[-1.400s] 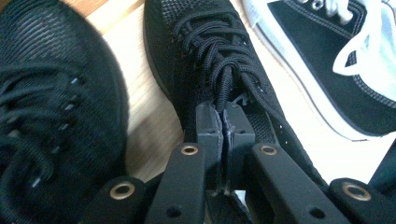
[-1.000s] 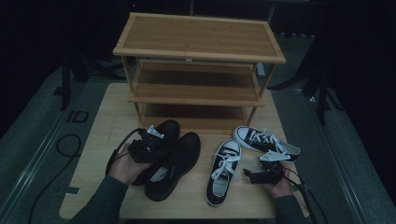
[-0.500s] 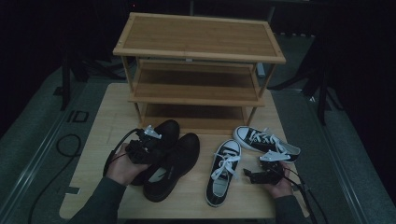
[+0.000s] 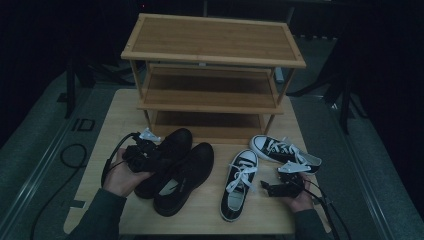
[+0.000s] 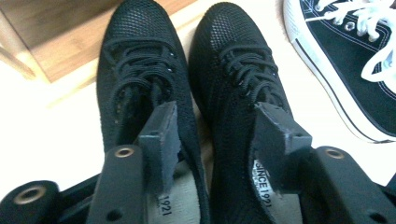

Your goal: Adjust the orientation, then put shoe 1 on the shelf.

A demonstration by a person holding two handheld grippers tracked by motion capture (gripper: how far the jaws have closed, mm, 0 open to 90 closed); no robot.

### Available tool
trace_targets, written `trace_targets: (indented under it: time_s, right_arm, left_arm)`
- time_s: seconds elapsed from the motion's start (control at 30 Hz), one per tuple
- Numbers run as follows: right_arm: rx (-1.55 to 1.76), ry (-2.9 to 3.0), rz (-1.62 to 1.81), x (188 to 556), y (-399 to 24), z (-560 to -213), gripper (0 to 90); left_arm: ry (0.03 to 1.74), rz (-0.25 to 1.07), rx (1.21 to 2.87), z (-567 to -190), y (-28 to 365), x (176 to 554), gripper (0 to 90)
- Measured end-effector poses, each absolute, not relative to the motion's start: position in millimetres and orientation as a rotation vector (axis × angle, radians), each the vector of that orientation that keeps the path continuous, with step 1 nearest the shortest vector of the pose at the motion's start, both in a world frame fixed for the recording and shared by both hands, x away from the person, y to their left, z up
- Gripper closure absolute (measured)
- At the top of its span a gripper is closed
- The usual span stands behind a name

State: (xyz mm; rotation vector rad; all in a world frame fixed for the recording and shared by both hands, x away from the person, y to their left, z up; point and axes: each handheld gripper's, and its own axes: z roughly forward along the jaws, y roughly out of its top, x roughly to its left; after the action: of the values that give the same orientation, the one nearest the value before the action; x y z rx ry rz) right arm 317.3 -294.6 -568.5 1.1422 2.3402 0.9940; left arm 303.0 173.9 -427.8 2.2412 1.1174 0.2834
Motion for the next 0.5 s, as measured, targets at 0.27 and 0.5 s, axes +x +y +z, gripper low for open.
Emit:
trace_targets:
  time_s: [0.27,0.5]
  right_arm:
    - [1.142,2.34,0.994,317.3,-294.6,-568.5,10.8]
    - [1.144,2.34,0.994,317.3,-294.6,-568.5,10.8]
  left_arm:
    - [1.127,0.329,2.229,-428.0,179.3,301.3,38.1]
    - [1.126,0.333,2.22,-429.0,178.8,300.4,34.7]
